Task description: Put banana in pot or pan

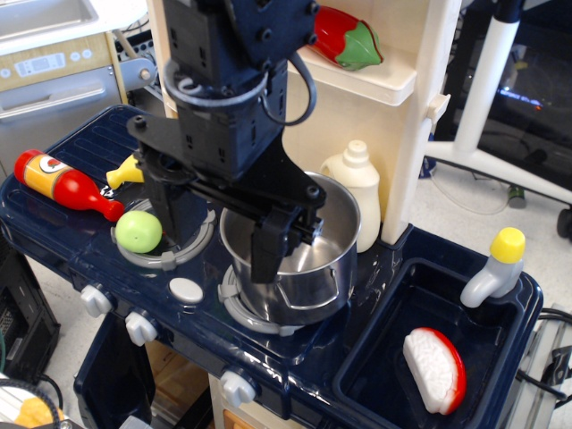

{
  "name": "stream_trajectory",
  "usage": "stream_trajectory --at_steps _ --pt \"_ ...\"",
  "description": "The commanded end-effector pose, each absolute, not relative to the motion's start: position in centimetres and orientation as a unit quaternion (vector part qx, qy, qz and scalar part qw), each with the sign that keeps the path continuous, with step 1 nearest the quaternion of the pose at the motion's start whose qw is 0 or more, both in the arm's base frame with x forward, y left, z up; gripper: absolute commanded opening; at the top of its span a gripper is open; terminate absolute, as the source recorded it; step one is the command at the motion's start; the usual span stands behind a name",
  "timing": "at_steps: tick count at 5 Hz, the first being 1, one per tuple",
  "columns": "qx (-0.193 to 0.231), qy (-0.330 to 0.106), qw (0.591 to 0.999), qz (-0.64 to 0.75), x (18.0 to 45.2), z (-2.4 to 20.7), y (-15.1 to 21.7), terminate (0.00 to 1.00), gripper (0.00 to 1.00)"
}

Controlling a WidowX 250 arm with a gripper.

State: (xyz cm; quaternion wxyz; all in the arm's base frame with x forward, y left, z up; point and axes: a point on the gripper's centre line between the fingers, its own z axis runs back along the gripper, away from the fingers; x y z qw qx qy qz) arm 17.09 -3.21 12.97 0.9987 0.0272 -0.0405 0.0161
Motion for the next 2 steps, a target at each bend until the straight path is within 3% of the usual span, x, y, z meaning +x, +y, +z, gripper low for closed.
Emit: stream_trajectory --at_steps 1,2 --pt "0.027 -0.041 0.999 0.016 17.1 13.0 -3.2 0.00 1.00" --pt "0.097 -0.044 0.994 -0.025 19.0 14.4 0.9 0.00 1.00"
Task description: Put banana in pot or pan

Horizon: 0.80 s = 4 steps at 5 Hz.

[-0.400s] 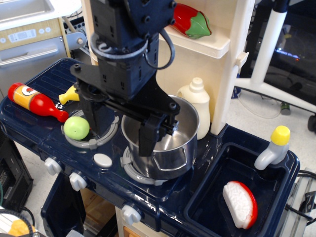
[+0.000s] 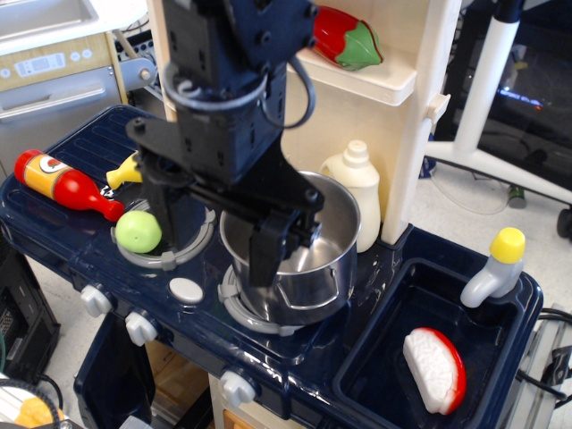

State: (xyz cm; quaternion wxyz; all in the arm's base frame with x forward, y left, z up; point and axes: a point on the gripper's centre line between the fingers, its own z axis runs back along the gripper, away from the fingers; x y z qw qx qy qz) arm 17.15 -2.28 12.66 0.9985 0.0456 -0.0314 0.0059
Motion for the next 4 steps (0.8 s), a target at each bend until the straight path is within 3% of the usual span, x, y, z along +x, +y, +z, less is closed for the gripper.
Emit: stream_trajectory --at_steps 1,2,3,4 --pt "0.122 -0.049 0.988 -0.079 20.8 15.8 4.5 0.00 1.00" --pt "0.109 -0.113 0.976 -0.153 22.7 14.5 7.2 0.00 1.00" --pt "0.135 -0.158 0.956 -0.209 24.0 12.6 8.9 0.00 1.00" --pt "0.092 -0.157 0.951 -0.249 25.6 11.3 10.6 0.00 1.00"
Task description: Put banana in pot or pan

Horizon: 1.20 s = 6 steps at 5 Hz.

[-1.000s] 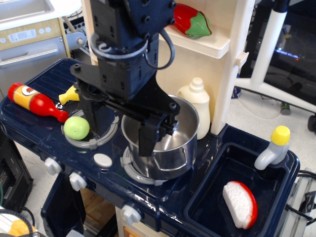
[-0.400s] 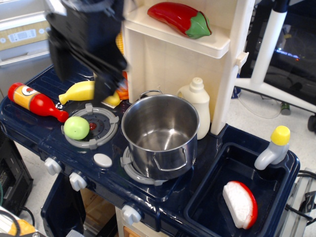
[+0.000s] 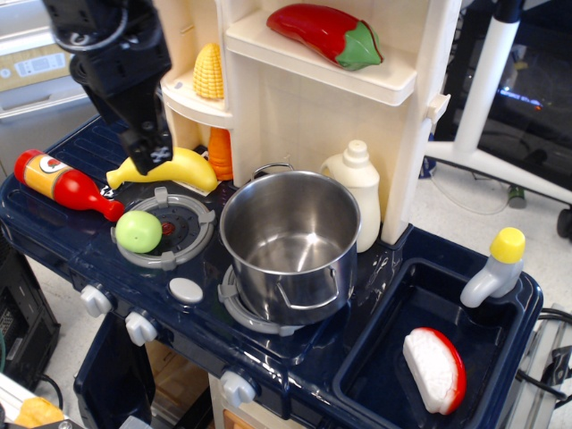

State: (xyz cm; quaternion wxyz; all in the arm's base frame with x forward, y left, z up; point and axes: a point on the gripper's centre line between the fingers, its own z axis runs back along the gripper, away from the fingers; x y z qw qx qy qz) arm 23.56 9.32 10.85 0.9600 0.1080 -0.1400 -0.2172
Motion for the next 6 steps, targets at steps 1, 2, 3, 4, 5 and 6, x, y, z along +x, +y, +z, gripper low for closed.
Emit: stream_trajectory --at_steps 1,2,3,4,5,6 --pt "0.097 -0.166 0.946 -0.260 27.5 10.0 11.6 0.00 1.00" --pt "0.089 -0.183 0.941 -0.272 28.6 9.0 13.3 0.00 1.00" --pt "0.076 -0.187 0.938 -0.280 29.3 7.9 14.4 0.00 1.00" --pt "0.083 -0.194 0.933 -0.292 29.3 6.2 14.6 0.00 1.00" --pt "0.060 -0.196 0.935 -0.290 29.4 5.2 14.1 0.00 1.00" --pt "0.054 -0.183 0.939 -0.286 29.5 3.4 13.7 0.00 1.00"
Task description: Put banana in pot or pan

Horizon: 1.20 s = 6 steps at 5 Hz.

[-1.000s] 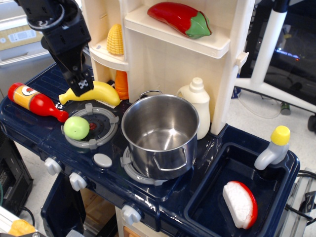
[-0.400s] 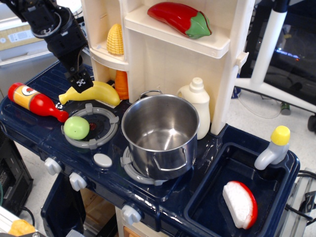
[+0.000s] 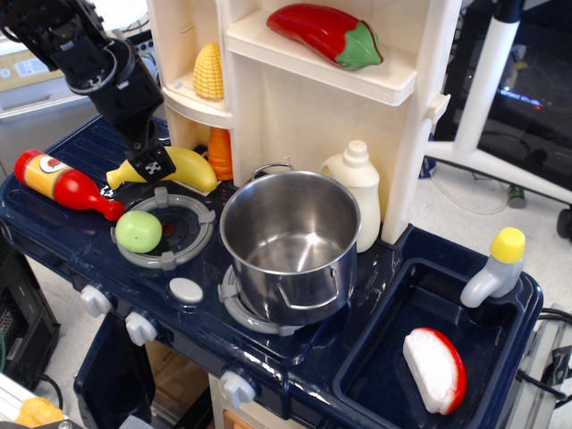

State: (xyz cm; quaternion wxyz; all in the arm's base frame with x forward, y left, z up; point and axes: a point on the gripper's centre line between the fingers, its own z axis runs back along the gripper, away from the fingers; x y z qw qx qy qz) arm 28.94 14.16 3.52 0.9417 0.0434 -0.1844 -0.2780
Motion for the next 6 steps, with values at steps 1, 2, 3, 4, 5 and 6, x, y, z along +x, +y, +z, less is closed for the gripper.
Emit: stream_trajectory --at_steps 1,2,3,4,5,6 --pt "0.029 -0.169 0.938 -0.301 30.1 2.6 13.8 0.00 1.00" --pt "0.034 -0.143 0.937 -0.317 30.3 5.0 13.9 0.00 0.00" --pt "0.042 -0.119 0.943 -0.307 29.7 7.1 13.7 0.00 0.00" --pt "0.048 -0.095 0.948 -0.299 28.8 8.5 14.3 0.00 0.00" --pt "0.066 -0.073 0.960 -0.263 26.7 9.8 13.6 0.00 0.00" --pt "0.081 -0.031 0.964 -0.251 24.3 10.2 12.1 0.00 0.00"
